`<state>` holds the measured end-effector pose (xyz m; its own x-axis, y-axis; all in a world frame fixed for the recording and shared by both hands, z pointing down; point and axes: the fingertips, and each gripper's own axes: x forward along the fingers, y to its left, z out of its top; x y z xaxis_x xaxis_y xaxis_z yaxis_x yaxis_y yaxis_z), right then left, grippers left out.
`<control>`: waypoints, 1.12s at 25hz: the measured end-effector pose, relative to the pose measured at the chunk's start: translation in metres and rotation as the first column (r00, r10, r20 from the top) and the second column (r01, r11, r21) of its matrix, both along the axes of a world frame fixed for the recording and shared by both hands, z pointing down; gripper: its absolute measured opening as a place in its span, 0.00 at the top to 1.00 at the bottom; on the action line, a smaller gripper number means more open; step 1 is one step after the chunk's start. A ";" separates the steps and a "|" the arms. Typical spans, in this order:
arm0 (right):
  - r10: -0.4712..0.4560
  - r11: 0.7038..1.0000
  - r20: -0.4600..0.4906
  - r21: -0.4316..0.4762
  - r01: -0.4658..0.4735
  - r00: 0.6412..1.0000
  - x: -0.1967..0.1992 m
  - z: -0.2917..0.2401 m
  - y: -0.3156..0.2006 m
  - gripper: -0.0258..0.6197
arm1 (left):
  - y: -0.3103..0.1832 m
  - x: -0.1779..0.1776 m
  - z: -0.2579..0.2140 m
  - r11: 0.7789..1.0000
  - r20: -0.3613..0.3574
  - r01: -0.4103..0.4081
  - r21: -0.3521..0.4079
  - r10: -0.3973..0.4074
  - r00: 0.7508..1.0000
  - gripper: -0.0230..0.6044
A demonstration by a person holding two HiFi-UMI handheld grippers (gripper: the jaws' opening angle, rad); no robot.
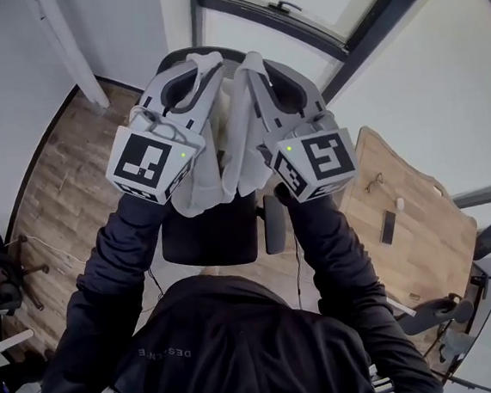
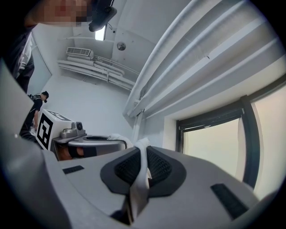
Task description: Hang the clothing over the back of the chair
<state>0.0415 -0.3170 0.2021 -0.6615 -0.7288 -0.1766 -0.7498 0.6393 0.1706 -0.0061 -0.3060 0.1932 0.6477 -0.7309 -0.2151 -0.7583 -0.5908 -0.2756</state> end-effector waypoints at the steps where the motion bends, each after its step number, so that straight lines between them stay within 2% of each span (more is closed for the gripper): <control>1: 0.002 1.000 0.001 0.004 -0.002 1.000 -0.001 -0.004 -0.009 0.90 | -0.008 -0.001 -0.004 1.000 -0.001 -0.003 0.003 0.003 1.000 0.91; 8: 0.011 0.999 0.007 0.035 -0.011 1.000 -0.003 -0.032 -0.058 0.90 | -0.052 0.003 -0.030 0.998 0.027 -0.021 0.056 0.020 0.999 0.91; 12: 0.011 0.999 0.002 0.048 -0.011 1.000 -0.009 -0.048 -0.084 0.90 | -0.076 -0.001 -0.044 0.997 0.016 -0.026 0.068 0.025 1.000 0.91; 28: 0.033 0.994 -0.069 0.105 -0.026 0.997 -0.048 -0.102 -0.214 0.89 | -0.201 -0.035 -0.094 0.991 0.066 0.024 0.135 -0.033 0.997 0.91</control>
<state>-0.0065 -0.5310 0.1000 -0.6536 -0.7281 -0.2063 -0.7517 0.5930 0.2886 -0.0407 -0.5072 0.0987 0.6436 -0.7167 -0.2684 -0.7509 -0.5237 -0.4022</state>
